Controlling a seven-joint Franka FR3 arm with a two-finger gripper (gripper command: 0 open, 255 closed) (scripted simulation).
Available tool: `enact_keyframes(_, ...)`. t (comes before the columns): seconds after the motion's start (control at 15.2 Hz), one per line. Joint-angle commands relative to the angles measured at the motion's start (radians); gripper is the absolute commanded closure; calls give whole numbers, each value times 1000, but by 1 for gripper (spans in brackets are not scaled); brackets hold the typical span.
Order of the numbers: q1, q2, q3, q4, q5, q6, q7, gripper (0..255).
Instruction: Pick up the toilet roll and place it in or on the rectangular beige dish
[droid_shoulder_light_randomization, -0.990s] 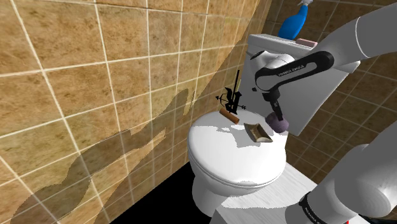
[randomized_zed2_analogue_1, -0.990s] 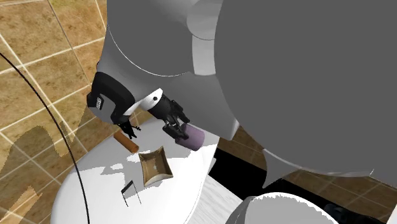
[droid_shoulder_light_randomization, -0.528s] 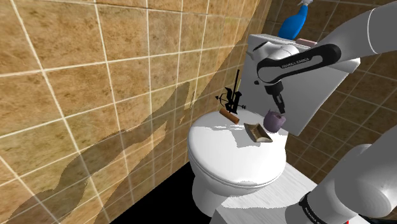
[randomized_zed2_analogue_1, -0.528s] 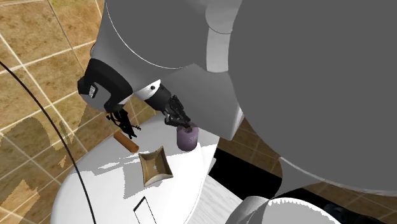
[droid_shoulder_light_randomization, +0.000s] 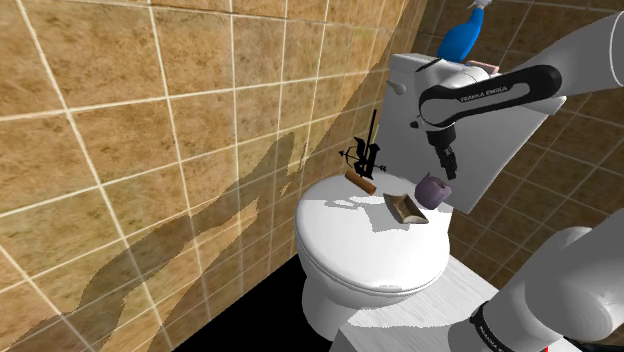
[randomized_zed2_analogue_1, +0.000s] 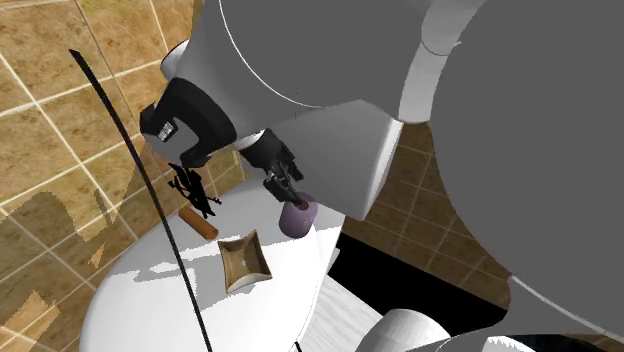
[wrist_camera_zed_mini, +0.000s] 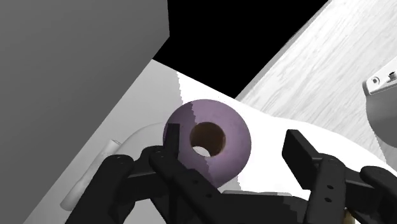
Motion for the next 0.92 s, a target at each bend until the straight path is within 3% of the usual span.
enact_keyframes(0.0, -30, -73, -69, -90, 45, 161, -73, 0)
enact_keyframes(0.26, -50, -150, -274, -247, 191, 478, -302, 0)
enact_keyframes(0.86, -37, -67, -315, -294, 201, 607, -319, 0)
